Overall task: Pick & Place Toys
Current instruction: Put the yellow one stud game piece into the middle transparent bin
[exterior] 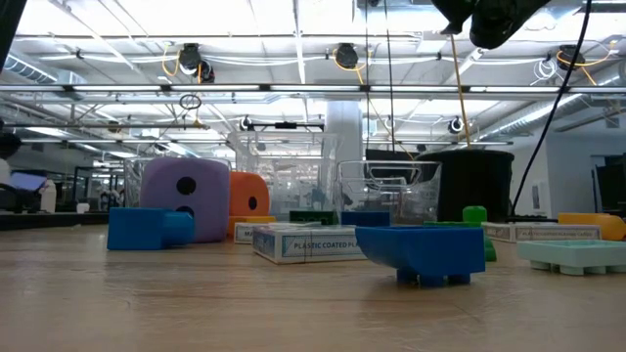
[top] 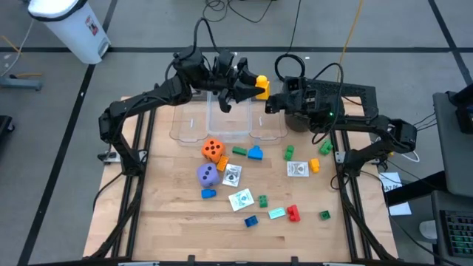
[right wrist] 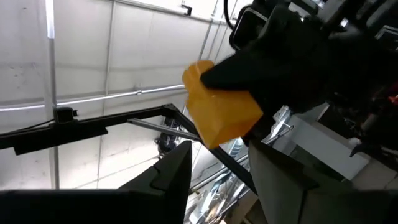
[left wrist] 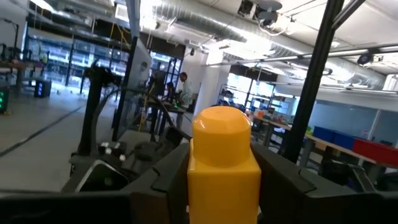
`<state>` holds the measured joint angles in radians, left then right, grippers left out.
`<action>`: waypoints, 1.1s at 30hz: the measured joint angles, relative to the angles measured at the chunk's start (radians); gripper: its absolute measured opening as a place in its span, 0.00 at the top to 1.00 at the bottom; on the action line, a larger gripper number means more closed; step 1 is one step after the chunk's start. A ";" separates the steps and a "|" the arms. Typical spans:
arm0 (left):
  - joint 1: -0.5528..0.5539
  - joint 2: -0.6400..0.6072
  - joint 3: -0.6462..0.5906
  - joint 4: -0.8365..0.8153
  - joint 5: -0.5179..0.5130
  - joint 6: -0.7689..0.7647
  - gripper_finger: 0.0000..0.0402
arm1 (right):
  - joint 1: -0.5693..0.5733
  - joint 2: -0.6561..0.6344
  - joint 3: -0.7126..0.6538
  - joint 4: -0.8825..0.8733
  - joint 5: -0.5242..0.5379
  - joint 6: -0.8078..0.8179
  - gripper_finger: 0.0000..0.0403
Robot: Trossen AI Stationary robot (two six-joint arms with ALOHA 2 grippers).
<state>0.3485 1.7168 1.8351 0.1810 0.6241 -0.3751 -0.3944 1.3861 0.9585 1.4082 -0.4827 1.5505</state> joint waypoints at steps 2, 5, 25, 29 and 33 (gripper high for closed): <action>0.000 0.000 0.000 -0.018 0.005 -0.008 0.66 | -0.011 0.000 0.000 0.001 -0.021 -0.001 0.63; 0.000 0.000 0.000 -0.033 0.007 -0.008 0.67 | -0.022 0.000 0.000 0.012 -0.046 0.008 0.63; 0.034 0.000 0.000 -0.012 -0.013 0.044 0.61 | 0.000 -0.001 0.000 0.108 0.052 0.085 0.63; 0.031 0.000 0.000 -0.013 -0.059 0.080 0.65 | 0.054 0.000 0.000 0.101 0.101 0.044 0.63; 0.024 0.015 0.000 0.032 -0.069 0.070 0.67 | 0.076 0.000 0.001 0.099 0.119 0.002 0.63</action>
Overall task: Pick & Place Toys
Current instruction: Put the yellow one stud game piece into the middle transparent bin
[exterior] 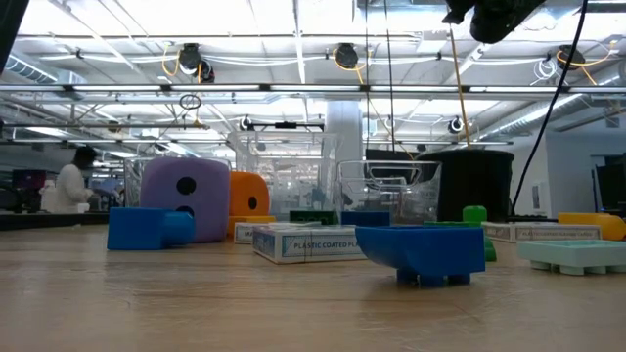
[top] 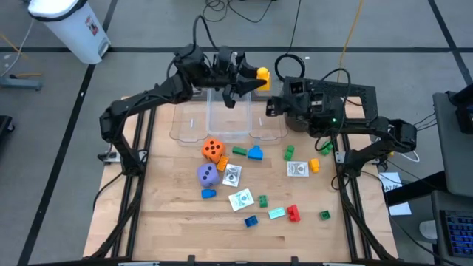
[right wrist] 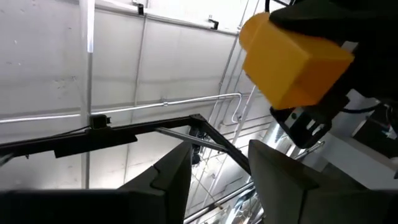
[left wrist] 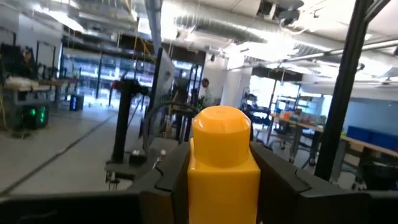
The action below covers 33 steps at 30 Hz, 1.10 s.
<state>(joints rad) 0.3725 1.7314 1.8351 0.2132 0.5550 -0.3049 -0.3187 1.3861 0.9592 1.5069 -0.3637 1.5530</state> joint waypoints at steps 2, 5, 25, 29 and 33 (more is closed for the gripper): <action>-0.002 0.019 0.000 0.038 0.001 -0.010 0.67 | 0.000 0.000 0.000 -0.001 0.021 -0.002 0.63; -0.006 0.046 0.000 0.079 0.027 -0.053 0.62 | -0.001 0.000 0.025 -0.005 0.014 -0.001 0.63; 0.010 0.073 0.000 0.273 0.076 -0.151 0.62 | 0.005 0.001 0.090 -0.171 -0.069 -0.088 0.63; 0.014 0.073 0.000 0.268 0.078 -0.153 0.67 | 0.005 0.000 0.090 -0.164 -0.056 -0.084 0.63; 0.014 0.073 0.000 0.270 0.092 -0.132 0.65 | 0.004 0.000 0.090 -0.164 -0.053 -0.076 0.63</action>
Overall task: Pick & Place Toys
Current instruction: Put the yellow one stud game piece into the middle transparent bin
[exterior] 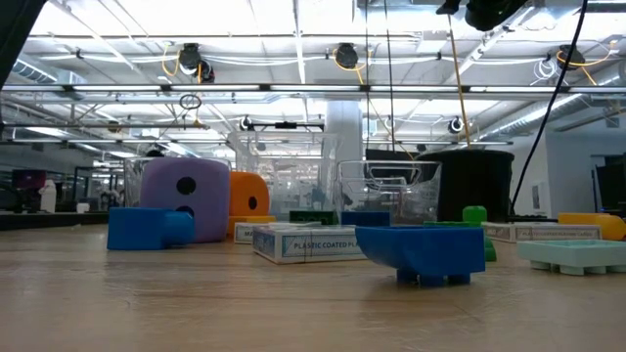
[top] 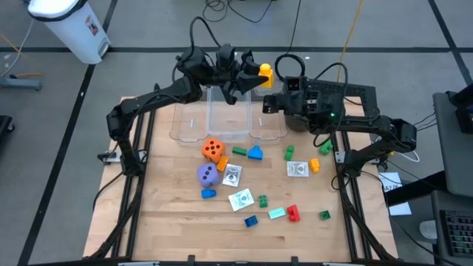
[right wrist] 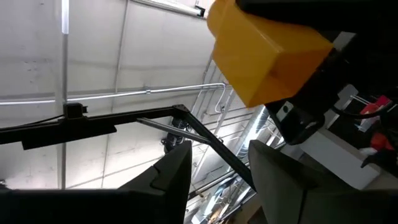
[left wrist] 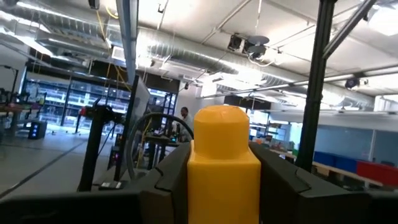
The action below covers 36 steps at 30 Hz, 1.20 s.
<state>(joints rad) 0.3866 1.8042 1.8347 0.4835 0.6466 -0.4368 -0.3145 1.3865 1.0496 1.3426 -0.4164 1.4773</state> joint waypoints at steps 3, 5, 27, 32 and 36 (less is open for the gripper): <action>0.000 0.000 0.000 0.000 0.016 0.013 0.61 | 0.000 0.000 0.000 0.012 0.010 0.007 0.63; -0.001 0.000 0.000 0.000 0.018 0.023 0.60 | 0.000 0.000 0.000 0.037 0.034 0.032 0.63; 0.002 0.000 0.008 0.040 0.043 0.038 0.67 | 0.000 0.000 0.000 0.015 0.023 0.059 0.63; 0.003 -0.005 0.008 0.035 0.069 0.035 0.63 | -0.007 0.000 0.000 0.015 0.018 0.070 0.63; 0.005 -0.015 0.009 0.028 0.071 0.034 0.58 | -0.020 0.000 0.000 0.018 -0.003 0.082 0.63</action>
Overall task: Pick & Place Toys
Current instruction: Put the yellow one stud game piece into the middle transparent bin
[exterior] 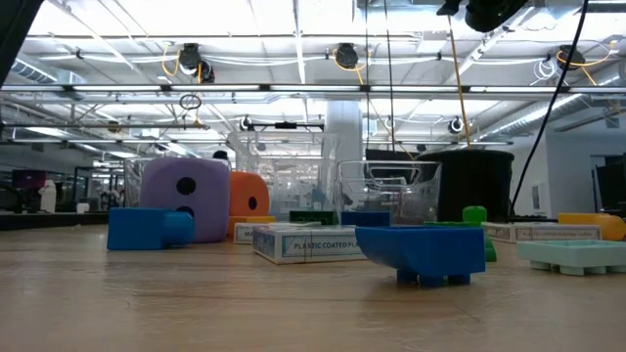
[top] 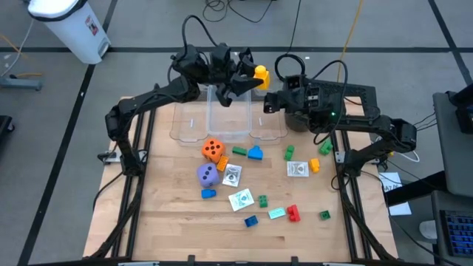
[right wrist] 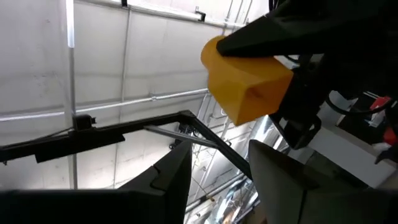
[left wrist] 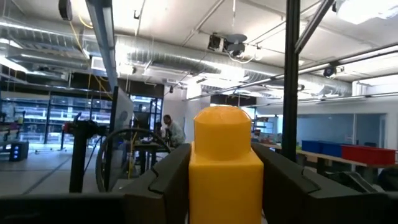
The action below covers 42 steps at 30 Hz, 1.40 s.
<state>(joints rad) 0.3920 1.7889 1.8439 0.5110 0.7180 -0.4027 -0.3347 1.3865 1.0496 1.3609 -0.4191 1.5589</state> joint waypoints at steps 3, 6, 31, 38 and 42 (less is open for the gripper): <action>0.003 -0.004 0.000 -0.026 0.000 0.008 0.61 | -0.001 0.000 0.000 -0.001 -0.003 0.017 0.63; 0.007 -0.004 0.000 -0.039 0.013 0.000 0.66 | 0.000 0.000 0.000 -0.004 -0.012 0.030 0.63; 0.098 -0.102 0.001 -0.670 0.013 0.142 0.64 | -0.283 -0.121 0.049 -0.432 -0.324 -0.325 0.63; 0.057 -0.094 0.000 -0.833 -0.064 0.211 0.67 | -0.249 -0.093 0.323 -1.293 -0.392 -1.036 0.66; 0.058 -0.097 0.000 -0.875 -0.068 0.217 0.64 | -0.225 -0.041 0.419 -1.387 -0.390 -1.153 0.67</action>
<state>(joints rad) 0.4496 1.6916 1.8443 -0.3636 0.6501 -0.1857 -0.5602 1.3453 1.4686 -0.0262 -0.8089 0.4057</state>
